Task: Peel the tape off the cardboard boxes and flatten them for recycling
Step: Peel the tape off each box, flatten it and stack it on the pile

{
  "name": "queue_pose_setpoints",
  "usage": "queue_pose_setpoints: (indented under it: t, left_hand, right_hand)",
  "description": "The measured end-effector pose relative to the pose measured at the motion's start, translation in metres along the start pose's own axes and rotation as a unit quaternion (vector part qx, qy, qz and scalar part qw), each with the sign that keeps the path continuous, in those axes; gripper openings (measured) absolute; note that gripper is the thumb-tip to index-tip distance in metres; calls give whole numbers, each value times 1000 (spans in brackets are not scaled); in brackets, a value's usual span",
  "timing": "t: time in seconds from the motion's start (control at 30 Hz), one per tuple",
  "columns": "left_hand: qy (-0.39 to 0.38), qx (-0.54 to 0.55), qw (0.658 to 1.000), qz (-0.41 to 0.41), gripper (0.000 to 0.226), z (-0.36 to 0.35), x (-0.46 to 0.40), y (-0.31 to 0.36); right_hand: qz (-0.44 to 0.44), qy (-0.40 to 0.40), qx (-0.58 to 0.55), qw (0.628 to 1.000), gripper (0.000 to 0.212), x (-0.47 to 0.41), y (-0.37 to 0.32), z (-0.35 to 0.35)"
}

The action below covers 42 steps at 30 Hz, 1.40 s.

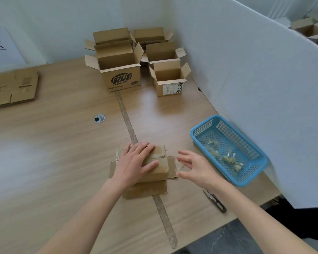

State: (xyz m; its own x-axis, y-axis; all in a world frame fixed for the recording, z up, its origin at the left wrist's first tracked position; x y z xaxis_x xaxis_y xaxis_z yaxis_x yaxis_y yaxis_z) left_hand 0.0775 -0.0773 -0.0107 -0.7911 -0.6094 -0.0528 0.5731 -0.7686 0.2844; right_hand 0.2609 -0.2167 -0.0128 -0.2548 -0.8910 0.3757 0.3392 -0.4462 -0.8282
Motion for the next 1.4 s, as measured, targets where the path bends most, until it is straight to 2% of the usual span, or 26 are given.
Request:
queue_pose_setpoints:
  t: [0.07, 0.13, 0.2, 0.3, 0.43, 0.63, 0.8, 0.93, 1.03, 1.13, 1.23, 1.33, 1.4]
  left_hand:
    - [31, -36, 998, -45, 59, 2, -5, 17]
    - [79, -50, 993, -73, 47, 4, -6, 30]
    - [97, -28, 993, -61, 38, 5, -8, 42]
    - [93, 7, 995, -29, 32, 4, -17, 59]
    - [69, 0, 998, -7, 37, 1, -33, 73]
    - [58, 9, 996, 61, 41, -13, -32, 54]
    - [89, 7, 991, 96, 52, -27, -23, 51]
    - [70, 3, 992, 107, 52, -30, -27, 48]
    - [68, -6, 992, 106, 51, -31, -26, 49]
    - [65, -11, 992, 110, 51, -31, -26, 47]
    - [62, -15, 992, 112, 51, -32, -26, 47]
    - [60, -13, 991, 115, 51, -33, -27, 47]
    - [60, -12, 991, 119, 51, -33, -27, 47]
  right_hand:
    - [4, 29, 9, 1000, 74, 2, 10, 20]
    - [23, 92, 52, 994, 48, 4, 17, 47]
    - [44, 167, 104, 980, 23, 5, 21, 73]
    - [30, 242, 81, 966, 10, 8, 31, 102]
    - [-13, 273, 76, 959, 14, 11, 47, 126]
    - [-62, 290, 124, 947, 27, 10, 66, 158]
    - [-56, 310, 120, 941, 11, 8, 82, 172]
    - [-20, 266, 175, 948, 11, 4, 93, 173]
    - [-22, 225, 208, 952, 28, 1, 96, 167]
    - [-39, 244, 175, 953, 11, 4, 95, 169]
    - [-47, 231, 139, 962, 19, 2, 95, 162]
    - [-34, 194, 138, 971, 15, -4, 95, 146]
    - [-27, 172, 134, 976, 19, -6, 97, 135]
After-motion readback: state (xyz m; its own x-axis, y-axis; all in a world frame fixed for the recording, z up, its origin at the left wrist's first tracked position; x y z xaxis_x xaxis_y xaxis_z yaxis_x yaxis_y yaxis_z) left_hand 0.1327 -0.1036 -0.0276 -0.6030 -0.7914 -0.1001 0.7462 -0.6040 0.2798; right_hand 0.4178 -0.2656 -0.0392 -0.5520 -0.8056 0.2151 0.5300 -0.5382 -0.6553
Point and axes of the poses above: each hand's wrist, its own x-axis away from the middle knuckle, its own z-axis out of the back of the hand, y = z × x, the point moved 5 cm from there along -x, towards the middle knuckle
